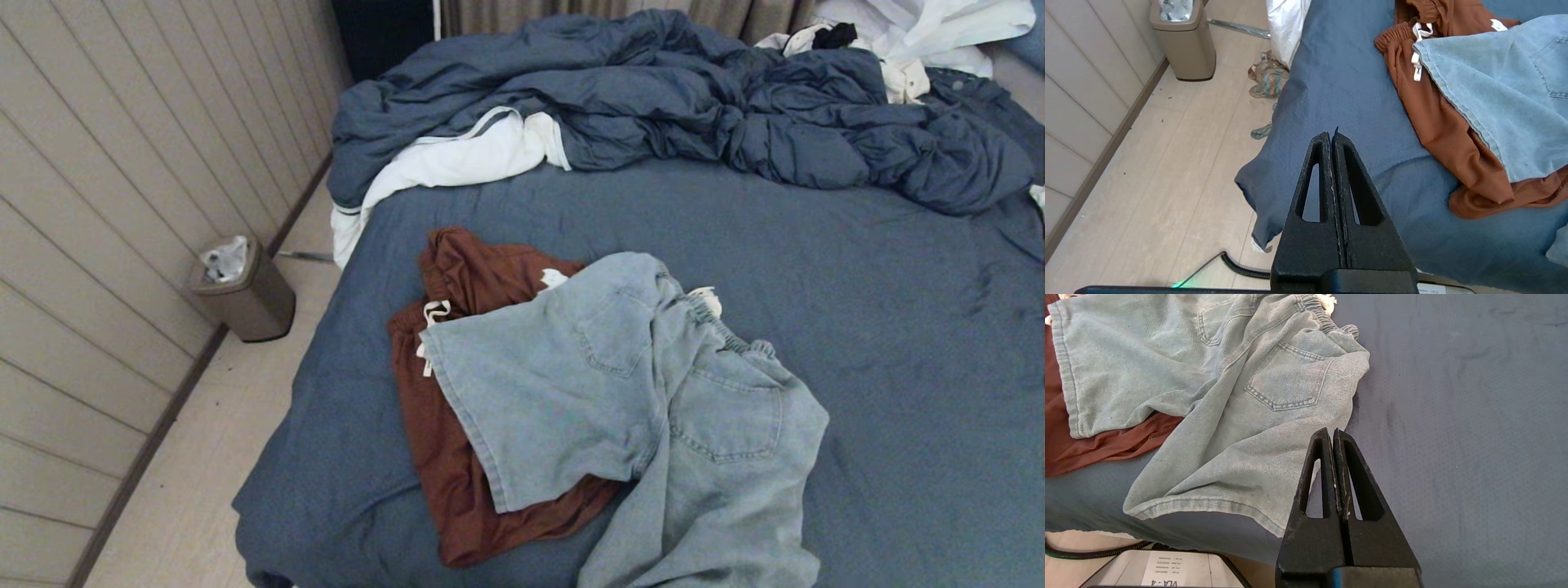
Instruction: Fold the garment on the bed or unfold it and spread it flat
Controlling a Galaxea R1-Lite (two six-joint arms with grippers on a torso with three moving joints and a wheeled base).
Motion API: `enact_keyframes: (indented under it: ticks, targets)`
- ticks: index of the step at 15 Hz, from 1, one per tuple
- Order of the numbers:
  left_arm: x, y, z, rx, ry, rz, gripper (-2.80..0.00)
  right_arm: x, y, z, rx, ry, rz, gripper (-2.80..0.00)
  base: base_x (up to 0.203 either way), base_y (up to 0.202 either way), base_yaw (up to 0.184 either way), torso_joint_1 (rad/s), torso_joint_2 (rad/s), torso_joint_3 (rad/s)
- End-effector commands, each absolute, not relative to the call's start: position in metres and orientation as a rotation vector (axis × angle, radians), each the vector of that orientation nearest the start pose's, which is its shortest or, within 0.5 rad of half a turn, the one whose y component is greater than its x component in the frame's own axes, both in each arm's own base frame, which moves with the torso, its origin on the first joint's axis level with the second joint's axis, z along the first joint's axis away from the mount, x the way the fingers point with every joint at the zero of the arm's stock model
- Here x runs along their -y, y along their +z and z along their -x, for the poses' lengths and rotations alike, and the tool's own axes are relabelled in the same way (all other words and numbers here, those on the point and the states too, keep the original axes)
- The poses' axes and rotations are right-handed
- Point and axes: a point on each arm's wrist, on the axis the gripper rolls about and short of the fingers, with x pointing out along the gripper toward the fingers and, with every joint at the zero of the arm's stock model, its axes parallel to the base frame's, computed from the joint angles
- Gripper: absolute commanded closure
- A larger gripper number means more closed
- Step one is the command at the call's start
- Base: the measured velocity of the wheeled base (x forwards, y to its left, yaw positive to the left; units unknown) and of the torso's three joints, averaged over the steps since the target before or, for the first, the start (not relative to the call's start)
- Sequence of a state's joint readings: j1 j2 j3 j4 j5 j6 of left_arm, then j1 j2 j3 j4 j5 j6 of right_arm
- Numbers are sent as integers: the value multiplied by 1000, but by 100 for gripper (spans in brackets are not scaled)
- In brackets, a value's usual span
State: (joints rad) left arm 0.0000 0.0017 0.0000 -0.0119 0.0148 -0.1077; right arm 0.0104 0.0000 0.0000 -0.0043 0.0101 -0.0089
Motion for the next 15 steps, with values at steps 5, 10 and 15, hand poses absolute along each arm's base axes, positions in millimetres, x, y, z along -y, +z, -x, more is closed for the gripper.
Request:
enact_keyframes:
  ticks: [5,10,15]
  targets:
    - [0,77,23,10,16,109,0,0,76,23,5,21,9,0,0,0,0,0,0,0]
    - [0,77,23,10,16,109,0,0,76,23,5,23,9,0,0,0,0,0,0,0]
    - [0,77,23,10,16,109,0,0,76,23,5,23,9,0,0,0,0,0,0,0]
